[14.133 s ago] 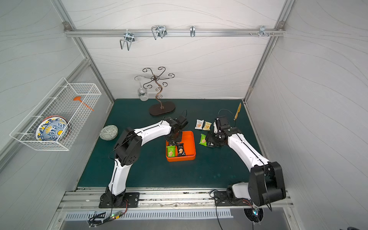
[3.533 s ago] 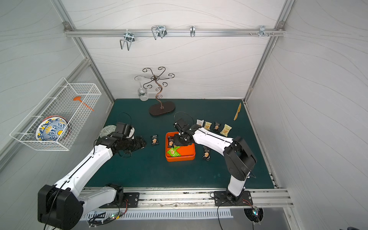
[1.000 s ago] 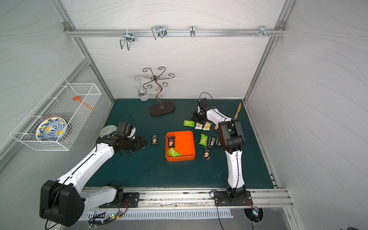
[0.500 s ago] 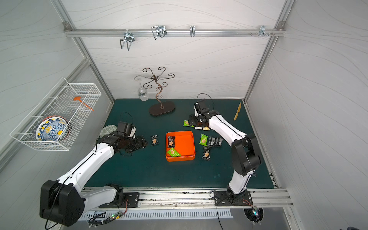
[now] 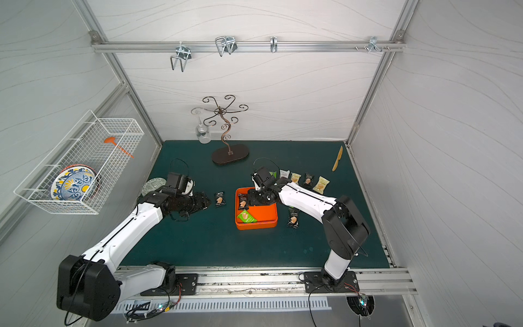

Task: Take the cookies out of the storage box
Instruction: Pick up the cookie from the storage box.

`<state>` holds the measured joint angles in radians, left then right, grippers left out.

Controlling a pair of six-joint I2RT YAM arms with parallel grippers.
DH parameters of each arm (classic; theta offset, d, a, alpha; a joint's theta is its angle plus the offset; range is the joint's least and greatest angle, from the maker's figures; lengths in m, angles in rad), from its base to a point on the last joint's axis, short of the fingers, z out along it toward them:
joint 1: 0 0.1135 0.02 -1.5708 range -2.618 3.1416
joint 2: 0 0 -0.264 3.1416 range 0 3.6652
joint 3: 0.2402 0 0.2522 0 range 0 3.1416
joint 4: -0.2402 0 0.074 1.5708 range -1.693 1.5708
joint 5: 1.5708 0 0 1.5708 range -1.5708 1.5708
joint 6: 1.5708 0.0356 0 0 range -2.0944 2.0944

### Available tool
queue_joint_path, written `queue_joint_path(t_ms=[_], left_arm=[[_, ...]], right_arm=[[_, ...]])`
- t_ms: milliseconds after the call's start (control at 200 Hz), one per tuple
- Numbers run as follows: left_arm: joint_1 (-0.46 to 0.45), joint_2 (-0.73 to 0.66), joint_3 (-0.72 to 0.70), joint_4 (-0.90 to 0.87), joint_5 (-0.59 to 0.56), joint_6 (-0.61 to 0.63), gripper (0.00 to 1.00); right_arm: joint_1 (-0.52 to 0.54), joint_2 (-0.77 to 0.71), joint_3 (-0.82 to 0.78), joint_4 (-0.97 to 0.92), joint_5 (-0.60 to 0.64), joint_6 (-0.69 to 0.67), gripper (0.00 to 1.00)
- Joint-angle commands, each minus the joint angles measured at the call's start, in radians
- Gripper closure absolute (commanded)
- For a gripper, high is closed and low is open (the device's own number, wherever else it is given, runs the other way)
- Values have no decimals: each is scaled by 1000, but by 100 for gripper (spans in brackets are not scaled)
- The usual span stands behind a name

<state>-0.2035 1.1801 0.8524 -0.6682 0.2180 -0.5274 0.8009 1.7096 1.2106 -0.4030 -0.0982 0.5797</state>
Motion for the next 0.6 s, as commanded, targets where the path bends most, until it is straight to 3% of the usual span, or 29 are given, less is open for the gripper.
queue_joint_path(t_ms=[0, 195, 595], left_arm=[[6, -29, 30, -1, -3, 8, 27], [6, -59, 26, -28, -26, 26, 27], [6, -66, 19, -31, -32, 35, 27]], right_arm=[[1, 64, 8, 75, -18, 52, 53], [0, 152, 55, 80, -8, 48, 55], [-12, 276, 106, 113, -47, 66, 45]])
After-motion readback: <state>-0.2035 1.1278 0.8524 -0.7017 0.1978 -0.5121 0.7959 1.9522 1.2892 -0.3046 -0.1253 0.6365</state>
